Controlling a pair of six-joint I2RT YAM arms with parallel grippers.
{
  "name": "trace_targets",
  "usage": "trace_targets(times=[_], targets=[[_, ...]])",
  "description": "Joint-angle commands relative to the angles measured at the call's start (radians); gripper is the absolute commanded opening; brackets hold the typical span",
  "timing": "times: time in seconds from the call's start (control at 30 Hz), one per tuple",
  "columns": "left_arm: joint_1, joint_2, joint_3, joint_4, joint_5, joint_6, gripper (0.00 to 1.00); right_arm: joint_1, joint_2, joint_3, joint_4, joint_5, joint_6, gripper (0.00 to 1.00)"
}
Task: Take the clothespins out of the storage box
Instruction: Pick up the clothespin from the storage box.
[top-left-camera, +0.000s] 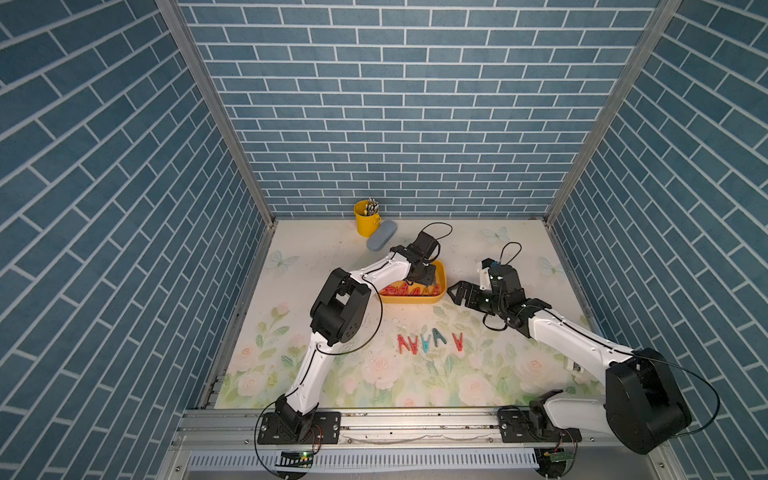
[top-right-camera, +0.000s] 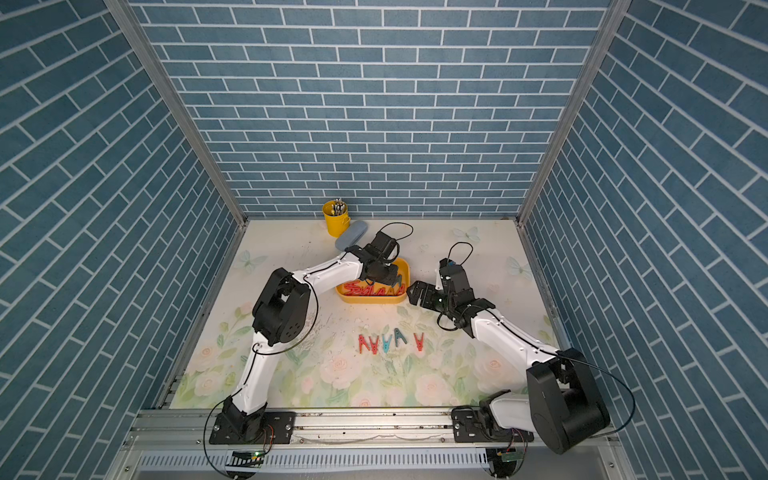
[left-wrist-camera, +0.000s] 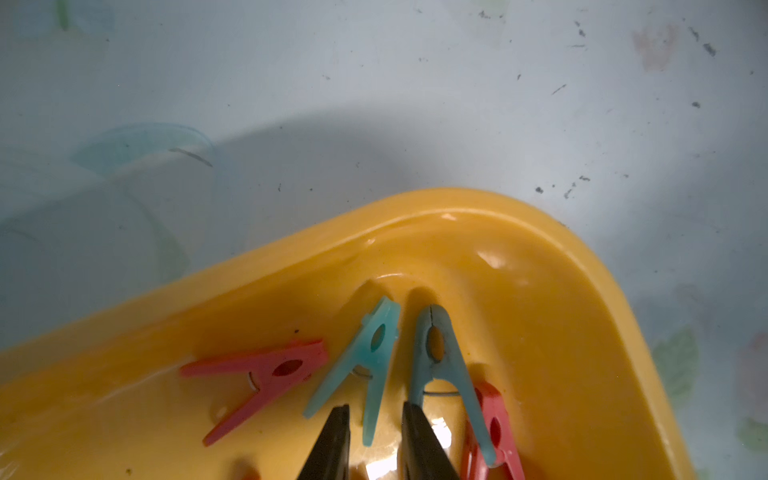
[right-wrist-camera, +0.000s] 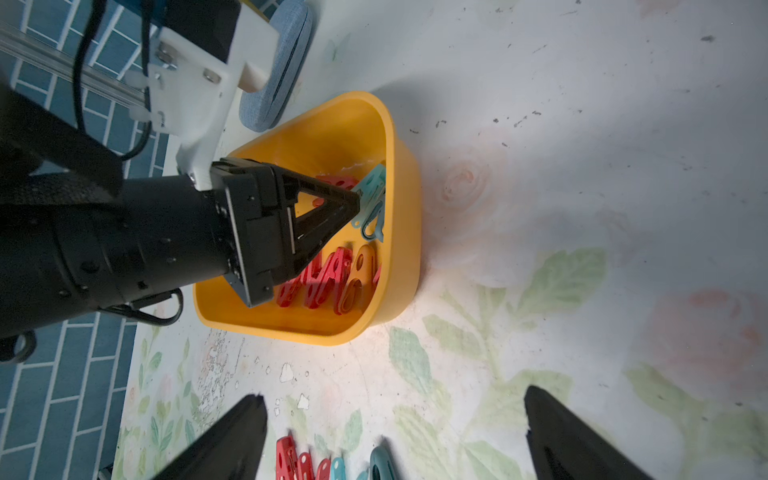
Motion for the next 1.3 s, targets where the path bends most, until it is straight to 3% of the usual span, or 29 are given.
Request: trace_targets(times=[0.0, 0.33, 0.43, 0.63, 0.8, 1.03, 1.27], targets=[[-0.002, 0.036, 0.005, -0.025, -0.025, 0.015, 0.28, 0.005, 0.012, 0.029, 0.014, -0.003, 0.008, 0.99], [-0.004, 0.071, 0.013, -0.041, -0.045, 0.022, 0.26, 0.006, 0.015, 0.031, 0.013, -0.003, 0.007, 0.99], [-0.01, 0.069, 0.013, -0.048, -0.068, 0.024, 0.15, 0.005, 0.016, 0.032, 0.012, -0.005, 0.006, 0.99], [-0.015, 0.0, 0.017, -0.056, -0.079, 0.01, 0.07, 0.005, 0.011, 0.032, 0.018, -0.009, 0.006, 0.99], [-0.015, -0.092, -0.001, -0.073, -0.089, -0.022, 0.07, 0.005, 0.007, 0.034, 0.035, -0.03, 0.005, 0.99], [-0.016, -0.261, -0.136, -0.069, -0.089, -0.098, 0.07, 0.016, 0.007, 0.04, 0.057, -0.066, -0.016, 0.99], [-0.015, -0.477, -0.381, -0.029, -0.073, -0.212, 0.08, 0.061, 0.028, 0.053, 0.087, -0.092, -0.023, 0.99]])
